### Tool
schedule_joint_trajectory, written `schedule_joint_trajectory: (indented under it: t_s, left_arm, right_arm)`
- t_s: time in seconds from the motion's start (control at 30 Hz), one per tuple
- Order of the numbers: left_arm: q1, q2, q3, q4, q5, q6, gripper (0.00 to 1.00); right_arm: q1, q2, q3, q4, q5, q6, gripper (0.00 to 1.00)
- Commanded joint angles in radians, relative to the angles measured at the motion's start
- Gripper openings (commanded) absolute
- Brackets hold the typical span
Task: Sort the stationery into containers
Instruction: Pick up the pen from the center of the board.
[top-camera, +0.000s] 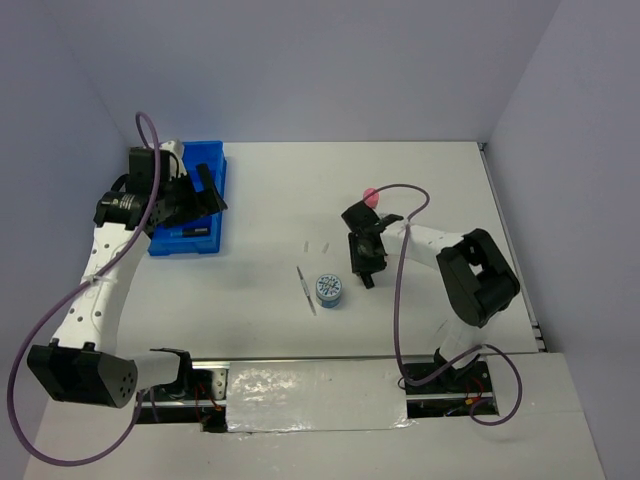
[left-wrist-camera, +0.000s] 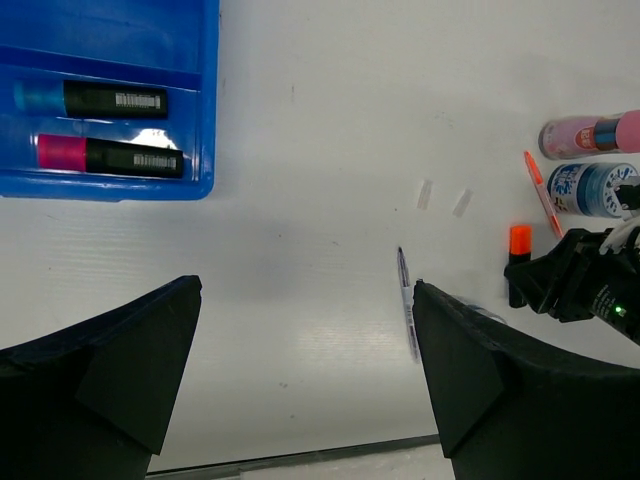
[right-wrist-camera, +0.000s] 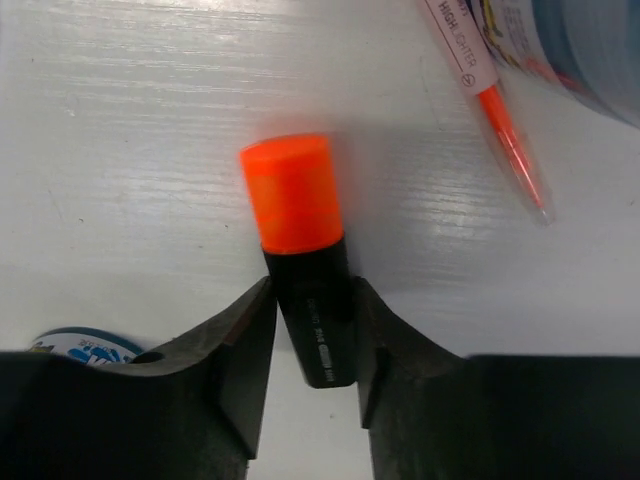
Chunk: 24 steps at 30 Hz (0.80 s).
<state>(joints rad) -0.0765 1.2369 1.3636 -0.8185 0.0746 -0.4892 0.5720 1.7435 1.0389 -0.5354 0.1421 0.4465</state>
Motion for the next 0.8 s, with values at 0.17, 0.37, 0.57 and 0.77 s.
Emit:
schedule_joint_trajectory:
  t_s: [0.17,0.37,0.57,0.77]
  left_arm:
    - [0.035,-0.013,0.02,0.024,0.125,0.021,0.99]
    - [0.029,-0.017,-0.017,0.18,0.374,-0.095,0.99]
    - [-0.097,0.021,-0.017,0.358,0.436,-0.267,0.99]
    - [-0.212,0.044,-0.081,0.652,0.499,-0.468,0.97]
  right_arm:
    - [0.058,-0.056,-0.092,0.08,-0.036,-0.006,0.04]
    - [0.058,-0.237,0.044,-0.069,0.057,-0.048,0.0]
    - [0.072,-0.297,0.277,-0.19,0.059,-0.037,0.0]
    - [0.081,-0.374,0.369,-0.089,-0.215,0.024,0.0]
